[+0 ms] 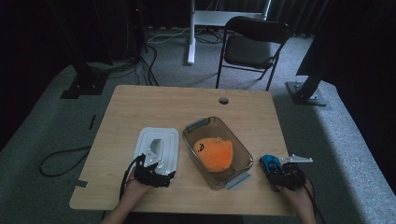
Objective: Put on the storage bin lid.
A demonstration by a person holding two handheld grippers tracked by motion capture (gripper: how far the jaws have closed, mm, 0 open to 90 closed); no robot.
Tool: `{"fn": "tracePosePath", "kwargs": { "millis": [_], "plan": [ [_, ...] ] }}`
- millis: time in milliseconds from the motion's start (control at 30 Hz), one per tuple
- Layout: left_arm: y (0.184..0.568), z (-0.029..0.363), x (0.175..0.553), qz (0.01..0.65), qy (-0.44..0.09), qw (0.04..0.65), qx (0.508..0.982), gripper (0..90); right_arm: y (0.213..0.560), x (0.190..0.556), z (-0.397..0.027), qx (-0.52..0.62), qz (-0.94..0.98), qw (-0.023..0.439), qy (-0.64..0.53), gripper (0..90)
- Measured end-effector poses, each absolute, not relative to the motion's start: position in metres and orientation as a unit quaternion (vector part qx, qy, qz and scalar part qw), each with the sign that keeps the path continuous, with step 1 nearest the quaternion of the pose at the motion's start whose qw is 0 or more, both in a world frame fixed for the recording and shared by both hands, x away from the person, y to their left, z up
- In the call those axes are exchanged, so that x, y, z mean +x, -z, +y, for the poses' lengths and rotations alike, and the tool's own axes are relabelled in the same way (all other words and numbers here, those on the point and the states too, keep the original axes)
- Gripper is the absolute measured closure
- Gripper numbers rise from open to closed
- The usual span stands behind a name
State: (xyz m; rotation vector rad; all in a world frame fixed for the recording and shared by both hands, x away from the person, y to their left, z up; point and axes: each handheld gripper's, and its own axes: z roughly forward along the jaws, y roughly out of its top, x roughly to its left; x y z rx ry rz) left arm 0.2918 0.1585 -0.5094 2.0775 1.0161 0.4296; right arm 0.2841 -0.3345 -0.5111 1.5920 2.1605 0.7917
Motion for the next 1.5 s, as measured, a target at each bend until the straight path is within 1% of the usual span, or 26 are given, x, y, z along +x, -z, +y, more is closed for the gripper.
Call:
{"fn": "tracePosePath", "kwargs": {
  "millis": [367,800,1167,1500],
  "plan": [
    [0.51,0.158,0.292,0.398,-0.17,0.384,0.816,0.2,0.473,0.293,-0.336,0.544,0.758,0.191,-0.304,25.6],
    [0.51,0.158,0.292,0.397,-0.17,0.385,0.816,0.2,0.436,0.302,-0.328,0.523,0.758,0.211,-0.328,25.7],
    [0.511,0.157,0.292,0.397,-0.17,0.385,0.816,0.2,0.411,0.307,-0.314,0.497,0.764,0.222,-0.347,25.7],
    [0.511,0.158,0.292,0.398,-0.17,0.385,0.815,0.2,0.393,0.31,-0.294,0.464,0.778,0.22,-0.363,25.7]
  ]
}}
